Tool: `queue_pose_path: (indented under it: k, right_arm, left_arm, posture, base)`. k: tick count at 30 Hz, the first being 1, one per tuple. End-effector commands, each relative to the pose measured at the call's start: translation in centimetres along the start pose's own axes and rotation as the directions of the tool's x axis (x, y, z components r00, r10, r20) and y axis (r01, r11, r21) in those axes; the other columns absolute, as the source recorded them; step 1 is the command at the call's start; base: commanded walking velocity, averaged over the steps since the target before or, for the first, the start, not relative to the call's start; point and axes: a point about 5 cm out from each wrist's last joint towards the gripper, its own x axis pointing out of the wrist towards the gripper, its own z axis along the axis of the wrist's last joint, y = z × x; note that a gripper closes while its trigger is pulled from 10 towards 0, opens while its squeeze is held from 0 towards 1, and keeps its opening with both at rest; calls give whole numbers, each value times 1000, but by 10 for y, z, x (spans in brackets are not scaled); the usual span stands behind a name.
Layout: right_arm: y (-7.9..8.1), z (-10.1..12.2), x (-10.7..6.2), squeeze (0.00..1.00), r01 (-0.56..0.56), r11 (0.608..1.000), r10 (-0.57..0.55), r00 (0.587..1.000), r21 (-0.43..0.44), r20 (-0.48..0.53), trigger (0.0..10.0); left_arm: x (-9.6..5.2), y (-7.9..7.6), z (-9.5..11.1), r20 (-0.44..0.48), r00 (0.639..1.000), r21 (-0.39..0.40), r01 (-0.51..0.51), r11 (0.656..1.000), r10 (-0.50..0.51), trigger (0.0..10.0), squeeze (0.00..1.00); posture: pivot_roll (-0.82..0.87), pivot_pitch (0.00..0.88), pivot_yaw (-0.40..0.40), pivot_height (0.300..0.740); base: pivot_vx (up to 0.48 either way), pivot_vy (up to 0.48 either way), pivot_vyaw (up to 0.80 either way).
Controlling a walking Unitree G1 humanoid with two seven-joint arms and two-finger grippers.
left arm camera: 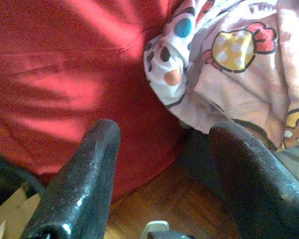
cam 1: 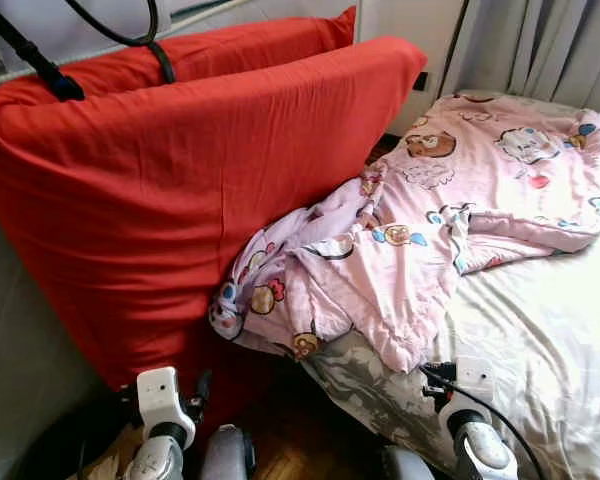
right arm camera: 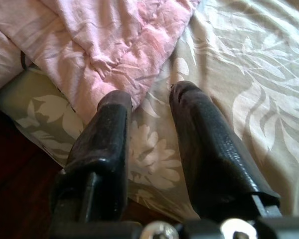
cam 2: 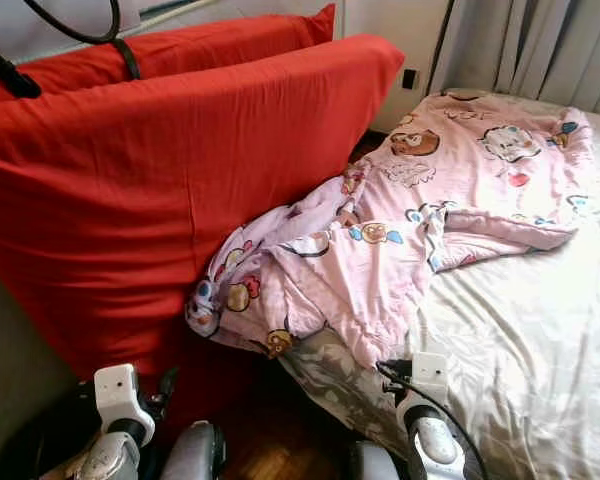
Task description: Clean up the room
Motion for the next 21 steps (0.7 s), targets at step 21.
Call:
queue_pose_path:
  k: [21]
  right_arm:
    - [7, 0, 2, 0, -34, 999, 34, 999, -30, -17, 10000]
  left_arm:
    - [2, 1, 1, -12, 1000, 14, 0, 1000, 1, 10000, 0]
  posture:
    - [-76, 49, 6, 615]
  base:
    - [202, 0, 222]
